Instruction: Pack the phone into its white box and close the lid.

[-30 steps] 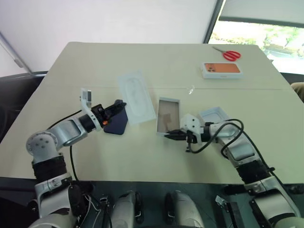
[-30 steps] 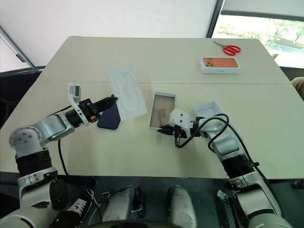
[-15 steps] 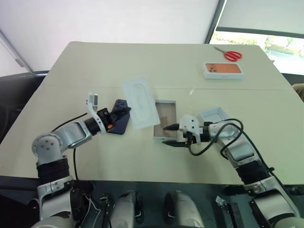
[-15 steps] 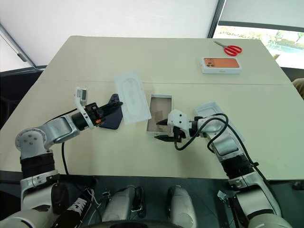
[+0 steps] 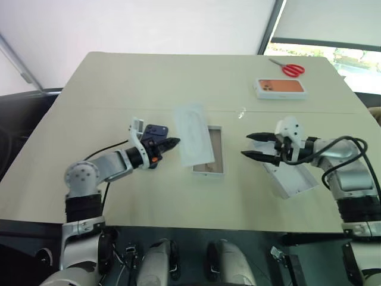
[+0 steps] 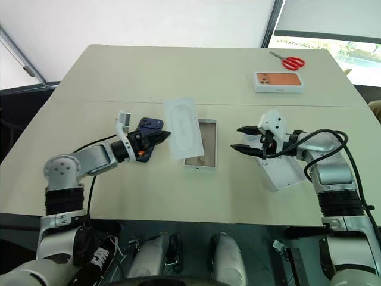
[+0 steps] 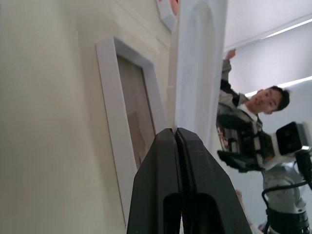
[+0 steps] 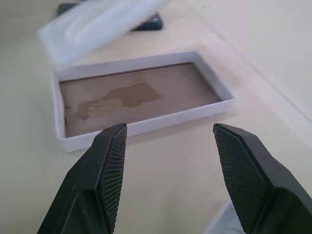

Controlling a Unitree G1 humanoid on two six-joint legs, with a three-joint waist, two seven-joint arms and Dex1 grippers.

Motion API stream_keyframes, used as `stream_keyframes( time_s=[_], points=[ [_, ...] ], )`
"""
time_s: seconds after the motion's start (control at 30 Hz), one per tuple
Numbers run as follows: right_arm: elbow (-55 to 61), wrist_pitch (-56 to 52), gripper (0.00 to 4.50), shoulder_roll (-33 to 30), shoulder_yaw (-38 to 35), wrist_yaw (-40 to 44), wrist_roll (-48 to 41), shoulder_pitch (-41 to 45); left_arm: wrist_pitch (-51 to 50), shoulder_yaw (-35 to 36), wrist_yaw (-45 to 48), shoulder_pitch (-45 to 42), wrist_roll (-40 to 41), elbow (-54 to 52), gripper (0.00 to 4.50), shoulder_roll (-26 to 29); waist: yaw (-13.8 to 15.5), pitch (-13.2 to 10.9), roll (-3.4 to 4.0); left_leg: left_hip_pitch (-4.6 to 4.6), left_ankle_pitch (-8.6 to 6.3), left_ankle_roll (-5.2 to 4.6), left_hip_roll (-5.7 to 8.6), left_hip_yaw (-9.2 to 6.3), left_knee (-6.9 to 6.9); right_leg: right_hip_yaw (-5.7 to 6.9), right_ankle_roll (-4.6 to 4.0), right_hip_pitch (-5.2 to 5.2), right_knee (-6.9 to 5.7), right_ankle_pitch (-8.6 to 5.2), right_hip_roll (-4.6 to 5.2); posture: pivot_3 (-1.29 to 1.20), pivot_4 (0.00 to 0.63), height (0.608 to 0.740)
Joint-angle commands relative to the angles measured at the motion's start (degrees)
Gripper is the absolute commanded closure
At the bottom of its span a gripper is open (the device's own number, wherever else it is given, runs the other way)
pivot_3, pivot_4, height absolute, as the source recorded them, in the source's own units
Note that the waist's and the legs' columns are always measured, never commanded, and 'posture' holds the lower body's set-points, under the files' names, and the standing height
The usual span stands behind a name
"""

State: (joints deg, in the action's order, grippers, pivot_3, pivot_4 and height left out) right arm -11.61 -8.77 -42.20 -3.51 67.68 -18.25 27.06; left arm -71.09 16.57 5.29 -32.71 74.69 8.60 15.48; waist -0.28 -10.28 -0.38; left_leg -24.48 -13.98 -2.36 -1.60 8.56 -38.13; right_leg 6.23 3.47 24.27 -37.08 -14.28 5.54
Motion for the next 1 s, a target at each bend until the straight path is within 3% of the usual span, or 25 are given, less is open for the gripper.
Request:
stream_keyframes(
  time_s=[0.03, 0.5, 0.53, 0.63, 0.77, 1.0],
  points=[
    [0.86, 2.76, 1.58, 0.44, -1.62, -0.53, -0.76, -0.57, 0.81, -1.66, 2.46, -3.04, -3.46, 2.72, 4.5, -0.45, -0.22, 0.0, 0.0, 0.0, 0.0, 0.0, 0.0, 0.0, 0.0, 0.01, 0.0, 0.0, 0.0, 0.0, -0.01, 0.0, 0.15, 0.738],
    [2.82, 4.15, 1.58, 1.69, -0.07, -4.37, 0.52, -2.0, -1.55, -4.27, 9.36, -7.74, -12.28, 8.46, 4.5, -1.36, -0.26, 0.0, -0.01, 0.0, 0.01, 0.0, 0.01, 0.0, -0.01, 0.02, 0.03, -0.01, -0.01, 0.0, -0.02, 0.0, 0.15, 0.738],
    [2.86, 4.26, 1.53, 1.77, 0.03, -4.53, 0.63, -1.96, -1.66, -4.46, 9.9, -7.76, -12.75, 8.14, 3.91, -1.35, -0.3, 0.0, -0.01, 0.0, 0.01, 0.01, 0.01, 0.0, -0.01, 0.02, 0.03, -0.01, -0.01, 0.0, -0.01, 0.0, 0.15, 0.738],
    [2.46, 4.97, 1.53, 2.33, 0.3, -5.36, 1.26, -1.65, -1.3, -4.33, 10.33, -8.22, -14.48, 8.5, 2.76, -1.76, -0.32, 0.0, -0.01, 0.01, 0.01, 0.01, 0.0, 0.0, -0.01, 0.02, 0.03, -0.01, -0.01, 0.0, -0.01, 0.0, 0.15, 0.738],
    [3.04, 4.48, 1.53, 3.03, 0.79, -5.68, 1.18, -1.54, -0.96, -3.57, 11.09, -9.28, -16.21, 8.84, 0.69, -1.98, -0.26, -0.01, -0.01, 0.0, 0.01, 0.01, 0.01, 0.0, -0.01, 0.02, 0.03, -0.01, -0.01, 0.0, -0.01, 0.0, 0.15, 0.738],
    [3.82, 2.18, 1.53, 4.8, 2.62, -6.87, 0.73, 0.7, 1.79, -3.99, 13.08, -8.75, -20.36, 5.51, 0.69, 0.05, -0.49, -0.01, -0.01, 0.01, 0.02, 0.02, 0.0, 0.0, -0.01, 0.02, 0.03, -0.01, -0.02, 0.0, -0.01, 0.0, 0.15, 0.738]
  ],
)
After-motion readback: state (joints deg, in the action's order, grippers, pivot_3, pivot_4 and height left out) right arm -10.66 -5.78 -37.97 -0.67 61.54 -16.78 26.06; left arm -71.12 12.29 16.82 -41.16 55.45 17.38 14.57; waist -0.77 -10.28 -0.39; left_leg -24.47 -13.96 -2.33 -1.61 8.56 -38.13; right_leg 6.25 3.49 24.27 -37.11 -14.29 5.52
